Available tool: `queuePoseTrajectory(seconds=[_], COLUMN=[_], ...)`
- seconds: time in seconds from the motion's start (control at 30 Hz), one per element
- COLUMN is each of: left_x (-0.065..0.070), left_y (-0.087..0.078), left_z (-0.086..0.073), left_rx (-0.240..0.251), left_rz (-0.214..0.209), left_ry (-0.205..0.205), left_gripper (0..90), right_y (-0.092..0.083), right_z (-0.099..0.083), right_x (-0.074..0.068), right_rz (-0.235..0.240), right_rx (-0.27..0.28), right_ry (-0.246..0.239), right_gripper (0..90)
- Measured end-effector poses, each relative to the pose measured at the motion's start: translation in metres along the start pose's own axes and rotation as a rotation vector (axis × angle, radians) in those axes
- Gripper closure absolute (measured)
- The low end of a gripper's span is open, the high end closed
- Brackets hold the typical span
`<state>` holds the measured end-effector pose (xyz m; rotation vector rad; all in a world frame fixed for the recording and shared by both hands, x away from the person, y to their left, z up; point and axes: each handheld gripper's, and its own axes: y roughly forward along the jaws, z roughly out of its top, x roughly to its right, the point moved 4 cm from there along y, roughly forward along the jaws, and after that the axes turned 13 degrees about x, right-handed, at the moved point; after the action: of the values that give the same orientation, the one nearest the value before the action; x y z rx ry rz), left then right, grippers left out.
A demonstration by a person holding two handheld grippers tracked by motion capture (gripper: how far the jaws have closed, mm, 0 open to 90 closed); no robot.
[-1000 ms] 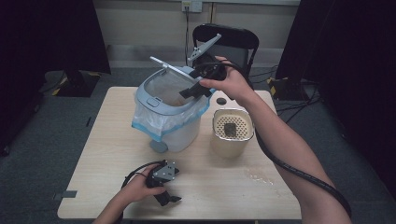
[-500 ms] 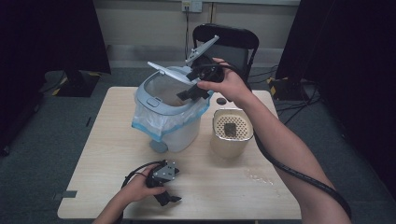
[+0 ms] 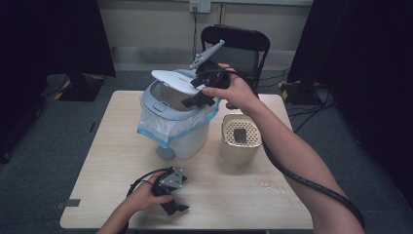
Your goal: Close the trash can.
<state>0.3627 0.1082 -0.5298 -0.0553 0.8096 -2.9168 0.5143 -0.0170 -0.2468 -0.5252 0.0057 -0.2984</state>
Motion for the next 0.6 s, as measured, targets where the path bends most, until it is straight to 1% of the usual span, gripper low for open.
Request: queuePoseTrajectory(seconds=[0.1,0.2,0.3,0.37,0.47,0.53,0.6], left_x=[0.0000,0.0000,0.0000,-0.0001,0.0000,0.0002,0.0001], left_y=[-0.0001,-0.0001,-0.0004,-0.0004,-0.0001,-0.0007,-0.0001], left_z=[-0.0001,-0.0001,-0.0001,0.0001,-0.0001,-0.0001,0.0001], left_rx=[-0.002,-0.002,-0.007,-0.006,-0.002,-0.012,-0.003], left_rz=[0.001,0.001,0.002,0.000,0.001,0.001,0.001], left_ry=[0.000,-0.001,-0.001,0.001,0.000,-0.003,-0.001], left_gripper=[0.0,0.0,0.0,0.0,0.0,0.0,0.0], right_y=[0.0002,0.0013,0.0028,0.0034,0.0046,0.0059,0.0076], right_z=[-0.0007,-0.0018,-0.0030,-0.0030,-0.0028,-0.0026,-0.0021], right_x=[-0.0006,-0.0012,-0.0028,-0.0038,-0.0056,-0.0076,-0.0097], right_rz=[0.005,0.016,0.022,0.029,0.044,0.051,0.064], right_rx=[0.001,0.005,-0.004,-0.003,-0.003,-0.013,-0.017], right_ry=[0.012,0.010,0.012,0.016,0.010,0.008,0.008], right_gripper=[19.1,20.9,21.5,23.6,25.6,28.6,31.6])
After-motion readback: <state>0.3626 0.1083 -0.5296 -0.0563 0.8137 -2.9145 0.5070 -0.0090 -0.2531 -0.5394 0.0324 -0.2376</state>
